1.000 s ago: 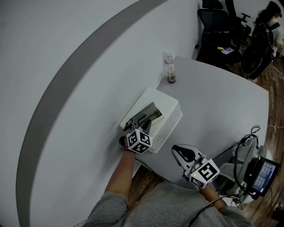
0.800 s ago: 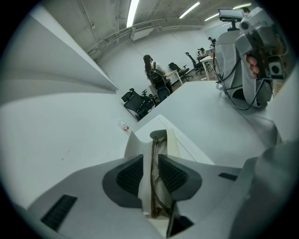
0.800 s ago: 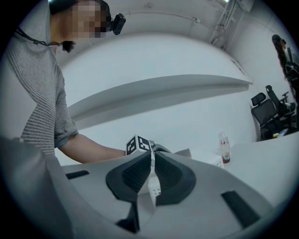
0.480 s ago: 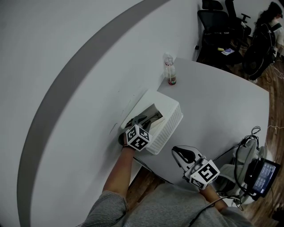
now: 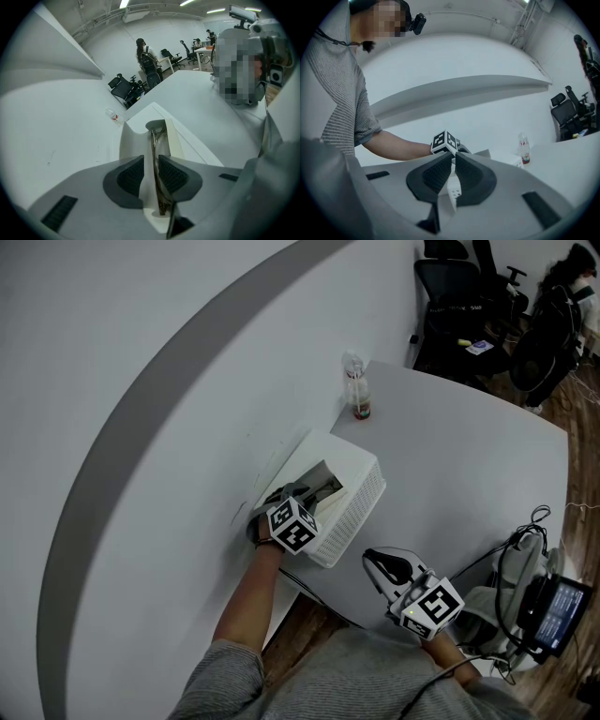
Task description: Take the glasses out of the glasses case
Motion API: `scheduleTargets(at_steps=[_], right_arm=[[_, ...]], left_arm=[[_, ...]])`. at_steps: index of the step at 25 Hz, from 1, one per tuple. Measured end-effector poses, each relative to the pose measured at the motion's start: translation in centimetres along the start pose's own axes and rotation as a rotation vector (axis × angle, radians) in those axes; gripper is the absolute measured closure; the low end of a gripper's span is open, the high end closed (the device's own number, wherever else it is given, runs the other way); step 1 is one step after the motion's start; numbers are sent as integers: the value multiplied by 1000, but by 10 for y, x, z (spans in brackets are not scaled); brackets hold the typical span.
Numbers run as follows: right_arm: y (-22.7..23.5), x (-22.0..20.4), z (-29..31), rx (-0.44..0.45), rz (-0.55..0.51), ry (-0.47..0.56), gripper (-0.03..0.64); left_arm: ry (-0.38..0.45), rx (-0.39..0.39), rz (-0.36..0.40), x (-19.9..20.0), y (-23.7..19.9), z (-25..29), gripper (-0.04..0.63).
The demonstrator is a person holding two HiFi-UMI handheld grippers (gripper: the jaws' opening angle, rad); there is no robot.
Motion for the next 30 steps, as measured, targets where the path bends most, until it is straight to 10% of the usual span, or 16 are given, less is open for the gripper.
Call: scheduleTargets(at_steps=[30], right_arm=[[4, -2, 2, -12, 13, -9, 600]], left_arm=[[-59, -4, 54, 5, 3, 9, 566]])
Point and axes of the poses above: the fingertips, and each gripper's own axes: z forward along the fingers, y to its right, x out of its top, the point moved 8 cm from there along -z, backward along the fingers, and after that the axes turned 1 degree about -y, right-handed, at the moved point
